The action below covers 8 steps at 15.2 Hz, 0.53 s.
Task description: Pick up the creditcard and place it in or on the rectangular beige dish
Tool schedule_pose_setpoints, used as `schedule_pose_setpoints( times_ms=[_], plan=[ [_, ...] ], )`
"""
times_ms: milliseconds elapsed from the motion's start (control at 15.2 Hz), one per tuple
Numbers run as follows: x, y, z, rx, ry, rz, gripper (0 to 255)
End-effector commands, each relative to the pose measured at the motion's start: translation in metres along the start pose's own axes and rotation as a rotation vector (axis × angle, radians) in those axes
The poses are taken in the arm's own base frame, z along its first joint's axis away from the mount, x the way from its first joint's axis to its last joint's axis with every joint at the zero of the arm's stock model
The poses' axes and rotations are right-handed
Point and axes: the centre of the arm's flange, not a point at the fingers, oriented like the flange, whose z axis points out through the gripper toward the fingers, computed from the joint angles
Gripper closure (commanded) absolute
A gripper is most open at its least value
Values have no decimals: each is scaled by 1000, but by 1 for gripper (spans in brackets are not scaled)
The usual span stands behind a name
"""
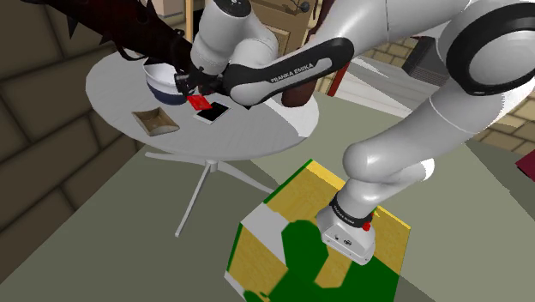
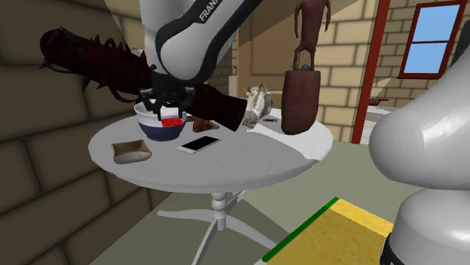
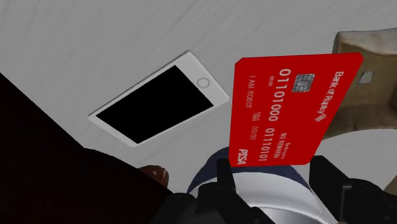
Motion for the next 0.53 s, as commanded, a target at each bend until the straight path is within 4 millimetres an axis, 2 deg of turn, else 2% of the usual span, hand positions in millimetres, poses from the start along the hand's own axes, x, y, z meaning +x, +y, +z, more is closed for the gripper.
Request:
schedule_pose_setpoints(
  times_ms=[0,462],
  plan=[
    [9,-23,5,0,6,1,255],
    [45,-106,21,0,6,1,255]
  ],
)
